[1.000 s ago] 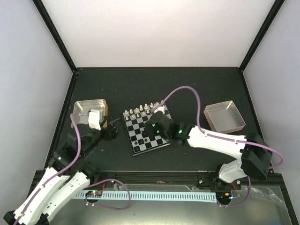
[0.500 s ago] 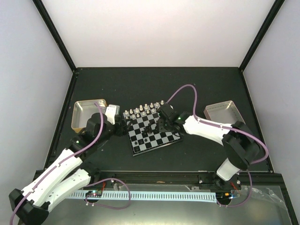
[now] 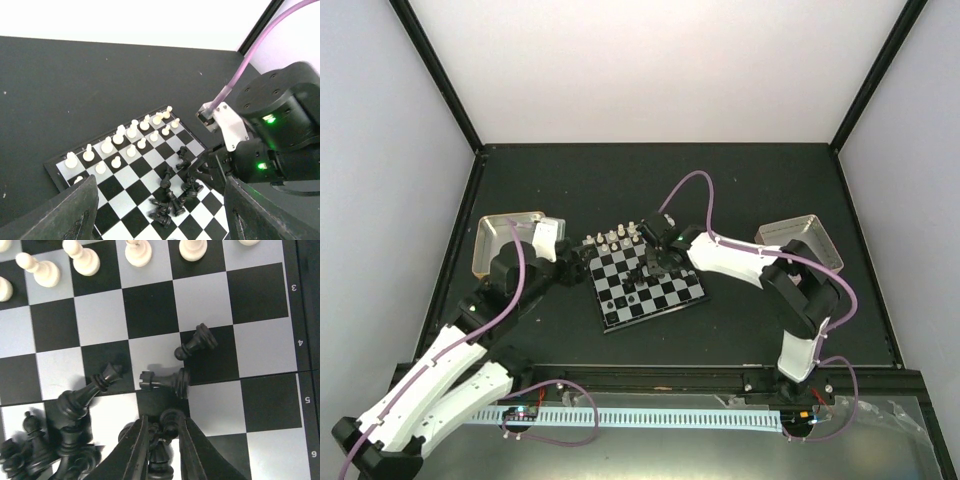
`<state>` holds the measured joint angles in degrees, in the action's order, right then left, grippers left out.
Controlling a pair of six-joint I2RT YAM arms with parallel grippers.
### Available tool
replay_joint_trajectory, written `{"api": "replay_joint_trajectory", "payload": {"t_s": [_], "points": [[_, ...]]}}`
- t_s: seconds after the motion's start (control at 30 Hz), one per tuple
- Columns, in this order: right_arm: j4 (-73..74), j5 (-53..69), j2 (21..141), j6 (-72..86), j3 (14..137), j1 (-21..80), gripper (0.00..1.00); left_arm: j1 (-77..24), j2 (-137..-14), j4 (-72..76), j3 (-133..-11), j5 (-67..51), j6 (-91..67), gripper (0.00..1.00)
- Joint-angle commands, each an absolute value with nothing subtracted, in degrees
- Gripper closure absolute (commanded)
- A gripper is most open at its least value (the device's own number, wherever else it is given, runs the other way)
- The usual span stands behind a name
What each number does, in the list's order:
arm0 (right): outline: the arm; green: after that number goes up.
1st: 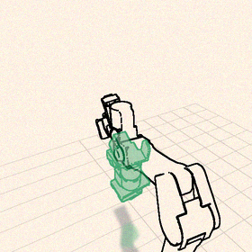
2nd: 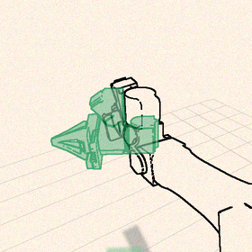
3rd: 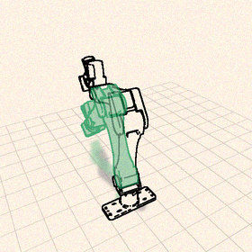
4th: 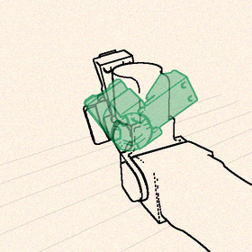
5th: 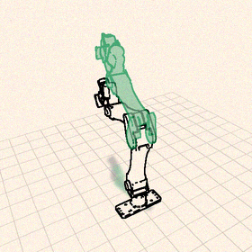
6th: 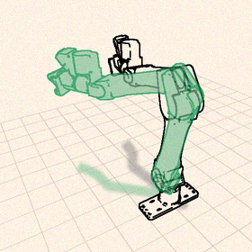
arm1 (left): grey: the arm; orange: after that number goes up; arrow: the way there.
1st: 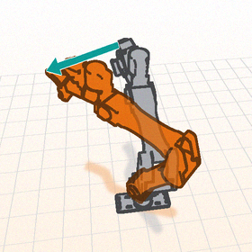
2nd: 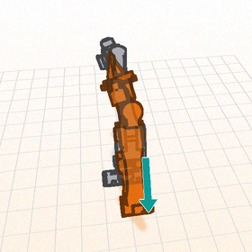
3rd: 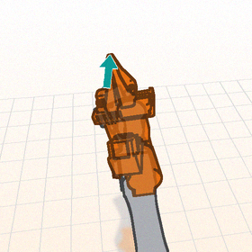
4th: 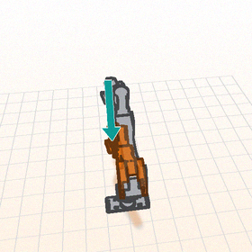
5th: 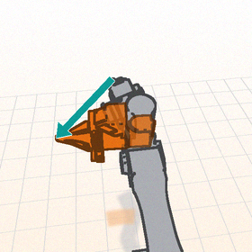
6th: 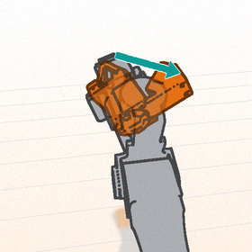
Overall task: Set up the chess pieces on the board
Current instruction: Pick up the chess piece from the chessboard.
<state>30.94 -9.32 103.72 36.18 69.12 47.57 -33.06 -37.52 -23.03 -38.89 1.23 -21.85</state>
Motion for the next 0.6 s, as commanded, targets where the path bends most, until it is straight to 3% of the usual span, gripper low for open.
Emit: {"api": "replay_joint_trajectory", "payload": {"t_s": [0.0, 0.23, 0.4, 0.47, 0.57], "points": [[33.2, -12.4, 105.3, 36.0, 71.4, 47.5, 0.83, -32.8, -36.7, -24.8, -41.6, 3.2, -19.5, 0.30], [35.5, -13.8, 108.4, 35.8, 74.5, 47.5, 0.84, -32.7, -37.1, -24.6, -42.0, 3.4, -19.1, 0.30], [37.7, -13.5, 109.8, 35.8, 76.3, 47.5, 0.96, -32.8, -36.8, -24.9, -42.2, 3.7, -19.0, 0.31], [37.7, -13.3, 109.2, 36.2, 76.3, 47.4, 0.95, -32.7, -36.6, -25.1, -42.2, 4.0, -19.0, 0.31], [37.9, -13.7, 109.3, 36.4, 76.2, 47.5, 0.86, -32.8, -36.4, -25.1, -42.0, 4.0, -19.2, 0.31]]}}
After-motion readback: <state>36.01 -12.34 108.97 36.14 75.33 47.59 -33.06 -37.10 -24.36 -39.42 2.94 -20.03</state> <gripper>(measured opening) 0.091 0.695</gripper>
